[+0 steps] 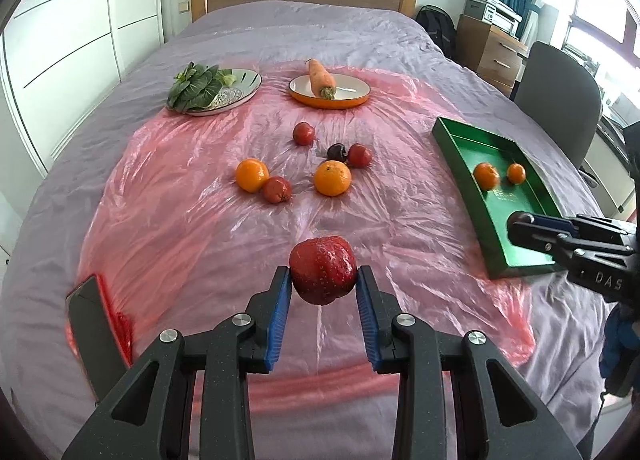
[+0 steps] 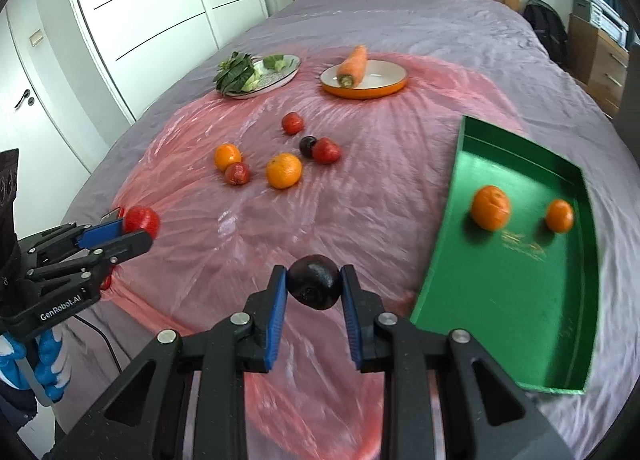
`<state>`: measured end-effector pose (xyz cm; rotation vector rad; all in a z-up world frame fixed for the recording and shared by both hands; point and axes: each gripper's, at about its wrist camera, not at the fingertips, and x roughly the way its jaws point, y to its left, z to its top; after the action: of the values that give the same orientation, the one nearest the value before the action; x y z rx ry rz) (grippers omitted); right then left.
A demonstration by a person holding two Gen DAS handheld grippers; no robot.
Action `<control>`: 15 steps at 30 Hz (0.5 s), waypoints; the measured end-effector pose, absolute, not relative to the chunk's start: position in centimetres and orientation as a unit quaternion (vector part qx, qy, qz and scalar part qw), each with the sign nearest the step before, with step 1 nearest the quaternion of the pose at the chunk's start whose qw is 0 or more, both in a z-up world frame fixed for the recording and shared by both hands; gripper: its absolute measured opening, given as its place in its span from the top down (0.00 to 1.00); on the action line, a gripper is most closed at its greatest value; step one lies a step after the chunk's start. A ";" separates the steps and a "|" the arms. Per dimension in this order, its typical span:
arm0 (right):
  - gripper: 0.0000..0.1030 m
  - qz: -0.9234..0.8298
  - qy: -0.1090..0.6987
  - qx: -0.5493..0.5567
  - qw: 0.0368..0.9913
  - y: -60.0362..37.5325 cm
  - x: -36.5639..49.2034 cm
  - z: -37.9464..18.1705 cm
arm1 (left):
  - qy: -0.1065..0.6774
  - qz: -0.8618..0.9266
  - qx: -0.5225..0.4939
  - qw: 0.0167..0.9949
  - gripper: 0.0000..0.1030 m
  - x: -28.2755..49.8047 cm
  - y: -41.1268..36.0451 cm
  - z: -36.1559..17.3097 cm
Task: Organize fruits
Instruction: 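Carry the red plum and dark plum over the green tray with both grippers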
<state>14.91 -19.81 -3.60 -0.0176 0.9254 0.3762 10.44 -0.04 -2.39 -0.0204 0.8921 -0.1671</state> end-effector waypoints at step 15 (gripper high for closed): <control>0.84 0.136 0.427 0.023 0.894 -27.7 10.8 -2.3 | 0.432 -0.101 0.024 0.896 0.72 8.5 -5.7 -0.2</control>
<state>10.84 -27.74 -2.26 0.0471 0.8861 0.2817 8.50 -5.70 -0.17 0.0501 0.8945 -0.2100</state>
